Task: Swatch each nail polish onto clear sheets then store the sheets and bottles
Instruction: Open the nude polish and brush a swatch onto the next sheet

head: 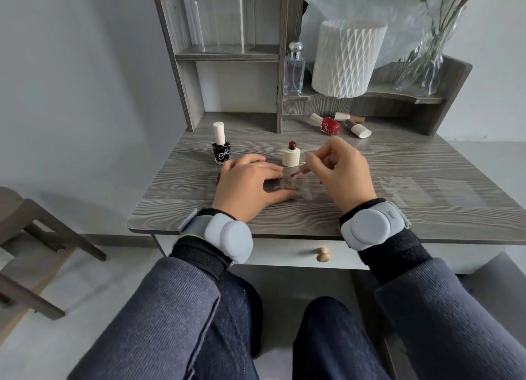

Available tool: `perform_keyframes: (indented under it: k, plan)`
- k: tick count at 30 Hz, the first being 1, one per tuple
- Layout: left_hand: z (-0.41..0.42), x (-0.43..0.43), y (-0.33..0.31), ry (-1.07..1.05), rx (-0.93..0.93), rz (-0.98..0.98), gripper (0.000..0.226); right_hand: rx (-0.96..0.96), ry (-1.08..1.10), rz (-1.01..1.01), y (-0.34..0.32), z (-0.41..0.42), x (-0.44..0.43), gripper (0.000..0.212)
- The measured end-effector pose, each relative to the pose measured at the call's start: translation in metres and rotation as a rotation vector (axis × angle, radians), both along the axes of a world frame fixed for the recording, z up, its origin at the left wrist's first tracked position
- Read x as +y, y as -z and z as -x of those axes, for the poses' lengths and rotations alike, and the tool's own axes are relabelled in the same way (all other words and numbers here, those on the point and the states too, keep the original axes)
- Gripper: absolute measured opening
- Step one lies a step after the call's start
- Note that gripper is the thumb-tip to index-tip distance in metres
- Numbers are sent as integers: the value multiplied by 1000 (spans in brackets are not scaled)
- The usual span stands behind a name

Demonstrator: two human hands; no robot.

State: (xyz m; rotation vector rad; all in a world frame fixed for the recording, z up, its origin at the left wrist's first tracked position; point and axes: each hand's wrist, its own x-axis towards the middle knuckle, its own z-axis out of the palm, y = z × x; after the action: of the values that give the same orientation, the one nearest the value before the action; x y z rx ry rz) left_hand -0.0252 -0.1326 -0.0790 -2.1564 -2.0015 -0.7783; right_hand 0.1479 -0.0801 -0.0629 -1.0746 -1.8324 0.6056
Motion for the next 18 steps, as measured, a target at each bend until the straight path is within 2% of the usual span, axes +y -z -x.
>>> perform_keyframes:
  k: [6, 9, 14, 18]
  plan:
    - [0, 0, 1, -1, 4, -2, 55, -165, 12, 24, 3, 0, 3, 22]
    - [0, 0, 1, 0, 0, 3, 57, -153, 55, 7, 3, -1, 3, 19]
    - [0, 0, 1, 2, 2, -1, 56, 21, 60, -32, 1, -1, 3, 24]
    - [1, 0, 0, -1, 3, 4, 55, -95, -9, 10, 4, 1, 3, 23]
